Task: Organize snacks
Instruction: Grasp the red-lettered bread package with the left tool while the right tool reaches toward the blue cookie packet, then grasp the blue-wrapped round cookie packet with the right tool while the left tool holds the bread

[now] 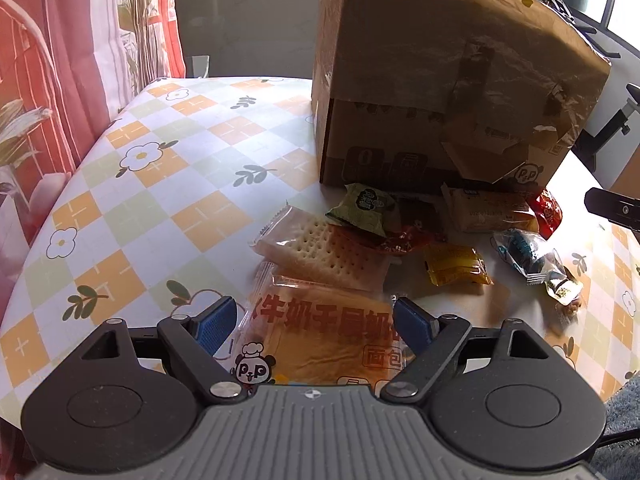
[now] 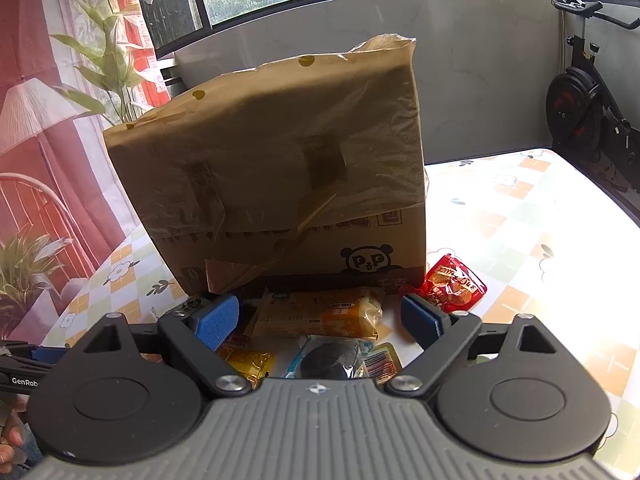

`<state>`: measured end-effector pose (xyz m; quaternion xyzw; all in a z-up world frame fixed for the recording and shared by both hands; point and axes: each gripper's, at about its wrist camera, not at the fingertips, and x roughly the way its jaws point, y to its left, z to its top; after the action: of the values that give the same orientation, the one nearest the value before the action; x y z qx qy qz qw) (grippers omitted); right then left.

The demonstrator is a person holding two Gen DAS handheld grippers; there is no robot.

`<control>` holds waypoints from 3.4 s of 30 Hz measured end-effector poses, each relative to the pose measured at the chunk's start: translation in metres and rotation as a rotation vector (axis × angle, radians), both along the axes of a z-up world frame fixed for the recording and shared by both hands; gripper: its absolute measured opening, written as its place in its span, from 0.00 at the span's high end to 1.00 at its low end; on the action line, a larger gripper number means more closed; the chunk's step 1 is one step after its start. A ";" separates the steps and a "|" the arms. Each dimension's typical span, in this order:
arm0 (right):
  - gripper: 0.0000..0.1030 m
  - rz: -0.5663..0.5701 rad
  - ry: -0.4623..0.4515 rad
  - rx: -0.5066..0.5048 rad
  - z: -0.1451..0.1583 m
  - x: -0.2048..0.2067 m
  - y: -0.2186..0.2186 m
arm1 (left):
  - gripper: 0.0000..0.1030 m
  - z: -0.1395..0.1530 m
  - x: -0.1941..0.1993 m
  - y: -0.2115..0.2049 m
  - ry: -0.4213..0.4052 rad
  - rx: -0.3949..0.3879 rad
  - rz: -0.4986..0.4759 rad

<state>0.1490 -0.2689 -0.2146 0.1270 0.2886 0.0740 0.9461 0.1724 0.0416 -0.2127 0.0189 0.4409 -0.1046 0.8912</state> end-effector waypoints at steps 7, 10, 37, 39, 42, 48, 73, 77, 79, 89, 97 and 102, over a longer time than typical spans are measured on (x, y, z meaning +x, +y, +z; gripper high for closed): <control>0.12 -0.005 0.024 0.021 -0.004 0.003 -0.002 | 0.08 -0.015 0.003 -0.012 0.019 0.072 -0.039; 0.12 0.001 0.049 0.018 -0.008 0.006 0.001 | 0.05 -0.022 0.005 -0.013 0.020 0.073 -0.015; 0.38 0.159 0.032 -0.133 -0.032 0.004 0.025 | 0.28 0.026 -0.032 -0.028 -0.204 -0.029 0.046; 0.40 0.154 0.057 -0.124 -0.035 0.007 0.023 | 0.28 0.026 -0.034 -0.027 -0.215 -0.018 0.057; 0.40 0.128 0.101 -0.075 -0.038 0.013 0.019 | 0.28 0.027 -0.035 -0.026 -0.231 -0.012 0.065; 0.39 0.089 0.102 -0.031 -0.030 0.027 0.018 | 0.28 0.027 -0.036 -0.022 -0.246 -0.021 0.085; 0.38 0.035 0.215 -0.024 -0.052 0.045 0.023 | 0.28 0.033 -0.017 0.005 -0.263 -0.059 0.177; 0.38 0.049 0.215 -0.072 -0.052 0.055 0.031 | 0.28 0.029 -0.018 0.005 -0.244 -0.053 0.173; 0.38 0.050 0.227 -0.089 -0.055 0.060 0.033 | 0.28 0.027 -0.020 0.004 -0.240 -0.058 0.167; 0.50 0.094 0.211 -0.168 -0.067 0.048 0.039 | 0.28 0.028 -0.025 -0.002 -0.237 -0.050 0.155; 0.50 0.086 0.119 -0.068 -0.045 0.034 0.018 | 0.28 0.039 -0.029 0.003 -0.263 -0.040 0.190; 0.50 0.077 0.086 -0.059 -0.030 0.030 0.012 | 0.28 0.055 -0.027 0.002 -0.315 -0.032 0.191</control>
<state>0.1786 -0.2572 -0.2450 0.0911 0.3358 0.0964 0.9326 0.1449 0.0434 -0.1573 -0.0210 0.2942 -0.0221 0.9553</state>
